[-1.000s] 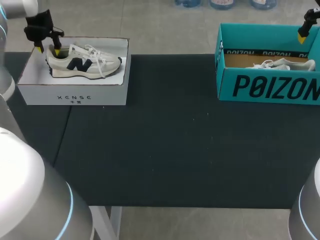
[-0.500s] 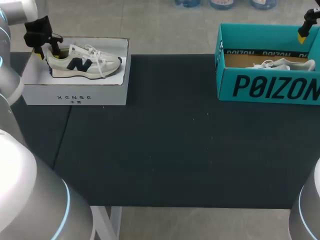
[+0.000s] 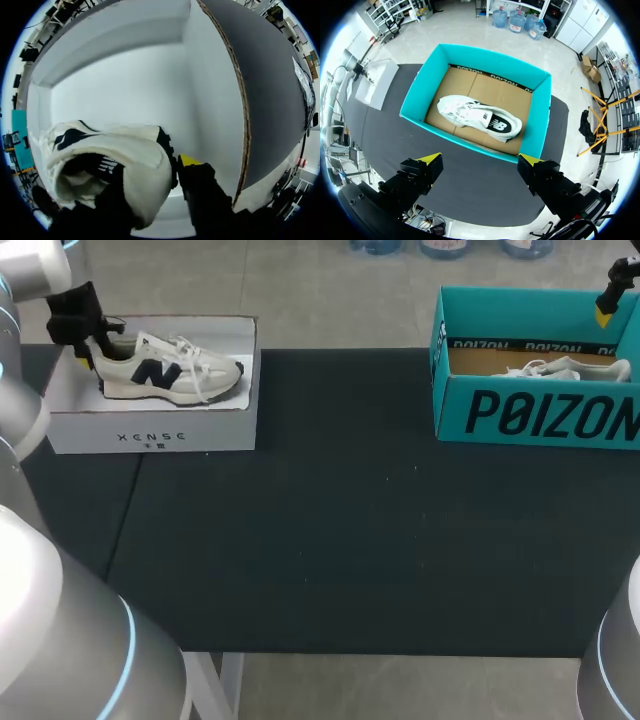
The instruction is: Take the shoe out of the shoebox, open the shoe tongue, remove and reinsert the insole, then place the shoe into the shoebox
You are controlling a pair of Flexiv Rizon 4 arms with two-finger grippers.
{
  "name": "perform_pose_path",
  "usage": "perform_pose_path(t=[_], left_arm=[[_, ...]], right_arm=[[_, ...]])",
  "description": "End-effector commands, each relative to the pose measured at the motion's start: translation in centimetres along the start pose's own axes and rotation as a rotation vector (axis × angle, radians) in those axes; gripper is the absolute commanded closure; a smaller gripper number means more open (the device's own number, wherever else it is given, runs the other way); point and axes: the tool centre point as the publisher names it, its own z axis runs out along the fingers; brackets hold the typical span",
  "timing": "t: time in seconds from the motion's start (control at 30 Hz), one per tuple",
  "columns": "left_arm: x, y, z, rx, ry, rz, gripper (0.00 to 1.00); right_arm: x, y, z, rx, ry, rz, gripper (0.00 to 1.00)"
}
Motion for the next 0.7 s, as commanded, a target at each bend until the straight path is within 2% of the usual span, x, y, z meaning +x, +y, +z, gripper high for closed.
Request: perform_pose_path(t=[0.03,0.2,0.33,0.5,0.7], left_arm=[[0.8,1.1,-0.1,0.072,-0.016,0.007,1.00],[0.9,0.9,-1.4,0.045,-0.009,0.006,1.00],[0.7,0.8,-3.8,0.010,-0.007,-0.012,1.00],[-0.4,-0.4,-9.1,-0.035,-0.015,-0.061,1.00],[-2.5,-2.6,-14.1,-0.065,0.074,-0.063,1.00]], right_arm=[[0.0,-0.1,0.0,-0.002,0.001,-0.001,0.00],[0.0,-0.1,0.0,-0.002,0.001,-0.001,0.00],[0.0,-0.1,0.0,-0.002,0.001,-0.001,0.00],[0.0,-0.1,0.0,-0.002,0.001,-0.001,0.00],[0.0,-0.1,0.0,-0.002,0.001,-0.001,0.00]])
